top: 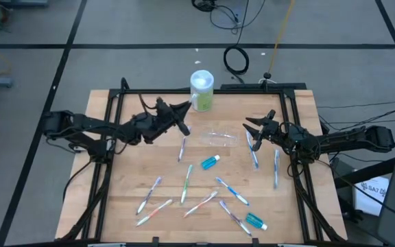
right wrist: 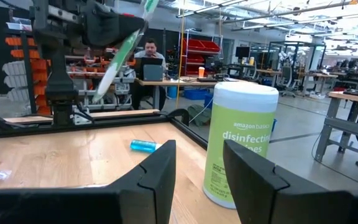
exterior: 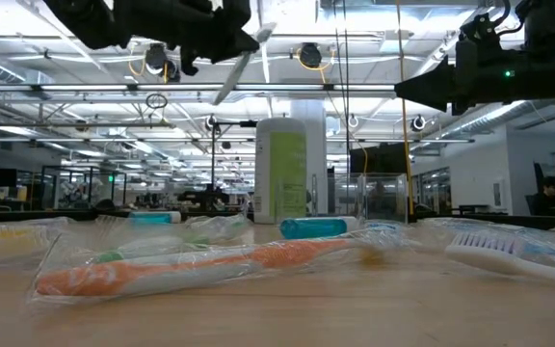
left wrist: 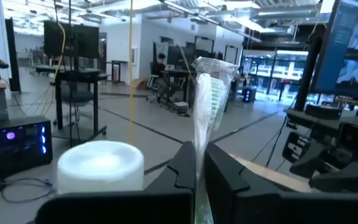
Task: Pick & Place toothbrushing station
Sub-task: Put the top left green toothbrush into the transparent organizer
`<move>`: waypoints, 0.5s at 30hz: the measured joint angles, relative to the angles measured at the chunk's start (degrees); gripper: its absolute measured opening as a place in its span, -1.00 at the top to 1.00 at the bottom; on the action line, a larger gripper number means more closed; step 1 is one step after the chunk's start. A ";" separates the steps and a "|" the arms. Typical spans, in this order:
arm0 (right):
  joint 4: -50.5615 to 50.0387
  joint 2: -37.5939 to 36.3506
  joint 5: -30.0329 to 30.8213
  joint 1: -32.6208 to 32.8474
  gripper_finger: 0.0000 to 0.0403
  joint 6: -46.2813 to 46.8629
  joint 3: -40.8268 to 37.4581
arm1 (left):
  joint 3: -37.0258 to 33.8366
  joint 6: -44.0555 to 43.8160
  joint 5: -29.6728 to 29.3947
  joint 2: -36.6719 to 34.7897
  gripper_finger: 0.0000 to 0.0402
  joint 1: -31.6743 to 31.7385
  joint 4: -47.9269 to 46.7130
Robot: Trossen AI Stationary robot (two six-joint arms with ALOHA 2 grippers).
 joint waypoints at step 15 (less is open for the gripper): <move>0.00 0.00 0.11 0.00 0.38 0.02 0.00 | -0.02 0.20 4.76 18.11 0.97 0.50 29.61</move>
